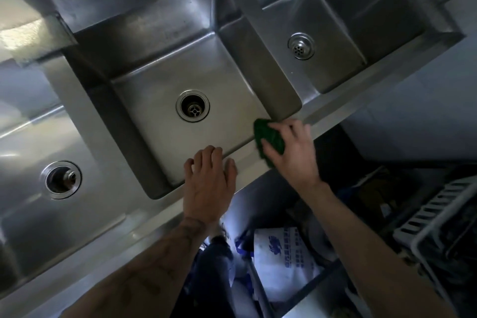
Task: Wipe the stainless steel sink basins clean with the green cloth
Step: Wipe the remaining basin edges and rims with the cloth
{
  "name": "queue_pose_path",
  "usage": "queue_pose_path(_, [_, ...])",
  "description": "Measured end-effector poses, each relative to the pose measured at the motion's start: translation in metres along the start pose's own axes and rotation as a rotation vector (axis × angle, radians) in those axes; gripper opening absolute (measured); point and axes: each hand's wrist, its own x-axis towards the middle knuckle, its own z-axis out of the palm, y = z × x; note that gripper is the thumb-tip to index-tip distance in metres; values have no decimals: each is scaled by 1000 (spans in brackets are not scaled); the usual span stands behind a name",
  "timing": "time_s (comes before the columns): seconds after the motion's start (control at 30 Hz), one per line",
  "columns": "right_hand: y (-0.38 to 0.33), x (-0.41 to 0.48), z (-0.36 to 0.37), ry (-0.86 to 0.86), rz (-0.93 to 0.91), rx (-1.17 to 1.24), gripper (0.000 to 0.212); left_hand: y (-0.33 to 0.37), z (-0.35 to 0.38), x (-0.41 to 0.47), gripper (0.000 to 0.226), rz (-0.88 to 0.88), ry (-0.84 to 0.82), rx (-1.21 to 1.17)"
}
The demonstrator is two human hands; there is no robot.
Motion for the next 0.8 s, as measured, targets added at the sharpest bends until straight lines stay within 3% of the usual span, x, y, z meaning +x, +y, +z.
queue_pose_path(0.1, [28, 29, -13, 109, 207, -63, 46, 0, 1, 0, 37, 0, 9, -4])
queue_pose_path(0.2, [5, 25, -3, 191, 339, -58, 47, 0, 2, 0, 35, 2, 27, 16])
queue_pose_path(0.27, [-30, 4, 10, 156, 275, -21, 46, 0, 2, 0, 36, -2, 37, 18])
queue_pose_path(0.4, [-48, -26, 16, -16, -50, 26, 46, -2, 2, -1, 34, 21, 28, 9])
queue_pose_path(0.53, [-5, 5, 1, 74, 109, -7, 43, -7, 6, -3, 41, 68, -36, 96])
queue_pose_path(0.67, [-33, -3, 15, 162, 300, 2, 46, -9, -1, -7, 33, -1, 90, -143])
queue_pose_path(0.8, [-81, -43, 32, -11, -34, 45, 46, -35, -14, -23, 33, -51, 138, -110])
